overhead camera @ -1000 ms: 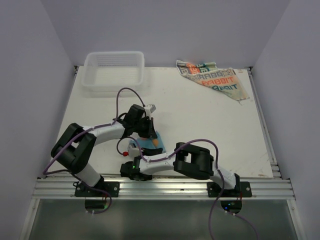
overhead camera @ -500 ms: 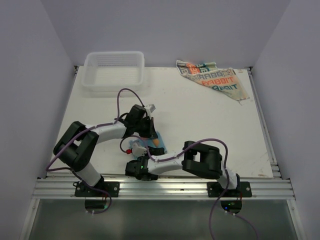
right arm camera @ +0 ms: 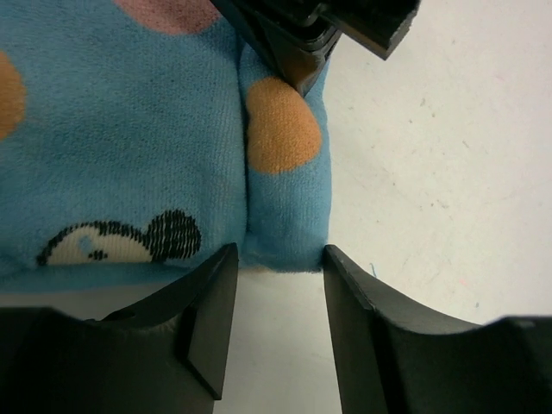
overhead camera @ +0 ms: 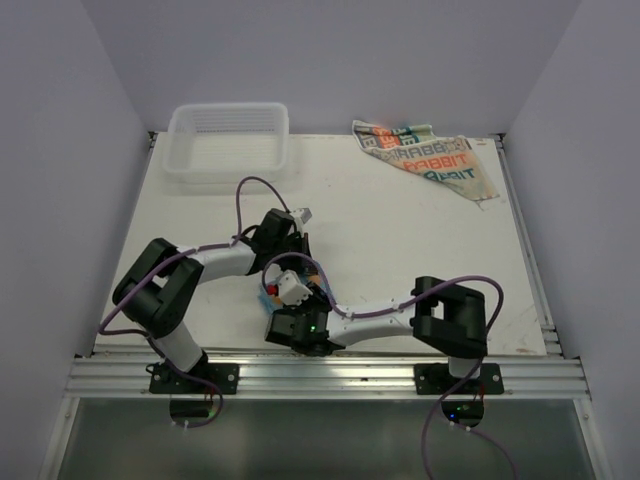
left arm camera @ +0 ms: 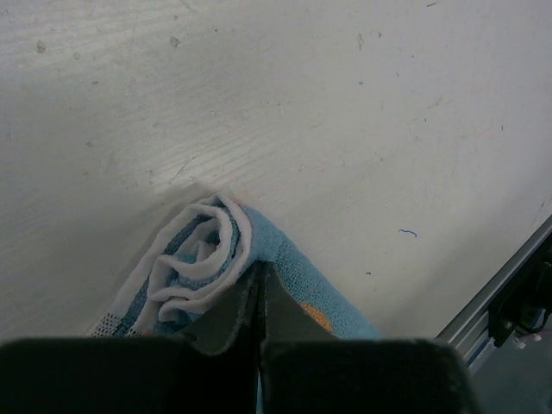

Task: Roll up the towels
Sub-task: Roll the towel

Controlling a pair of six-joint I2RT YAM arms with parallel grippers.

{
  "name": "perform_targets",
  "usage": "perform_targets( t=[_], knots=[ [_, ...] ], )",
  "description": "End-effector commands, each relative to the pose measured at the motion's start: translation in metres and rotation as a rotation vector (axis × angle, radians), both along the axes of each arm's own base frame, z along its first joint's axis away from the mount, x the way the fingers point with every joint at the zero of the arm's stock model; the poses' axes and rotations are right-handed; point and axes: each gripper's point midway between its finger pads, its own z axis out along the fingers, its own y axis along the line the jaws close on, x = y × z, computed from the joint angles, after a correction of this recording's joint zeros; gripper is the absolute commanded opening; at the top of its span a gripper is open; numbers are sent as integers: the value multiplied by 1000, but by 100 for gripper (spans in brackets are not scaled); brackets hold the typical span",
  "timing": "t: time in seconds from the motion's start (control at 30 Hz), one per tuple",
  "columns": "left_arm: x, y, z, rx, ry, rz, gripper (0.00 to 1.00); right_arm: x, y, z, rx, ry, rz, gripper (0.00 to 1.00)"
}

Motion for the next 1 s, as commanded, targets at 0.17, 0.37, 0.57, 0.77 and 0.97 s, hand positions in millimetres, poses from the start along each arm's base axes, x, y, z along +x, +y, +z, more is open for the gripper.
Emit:
perform_targets(
  t=[0.17, 0.37, 0.57, 0.77, 0.97],
  knots=[
    [-4, 27, -34, 136, 43, 68, 0, -20, 17, 51, 364, 109, 40, 54],
    [-7, 32, -39, 146, 43, 72, 0, -26, 11, 60, 516, 178, 25, 54],
    [-13, 34, -43, 137, 61, 84, 0, -6, -8, 47, 829, 340, -132, 48],
    [-14, 34, -41, 135, 58, 92, 0, 14, -15, 56, 1095, 458, -172, 50],
    [-6, 29, -37, 112, 32, 96, 0, 22, -10, 47, 1272, 582, -240, 50]
  ],
)
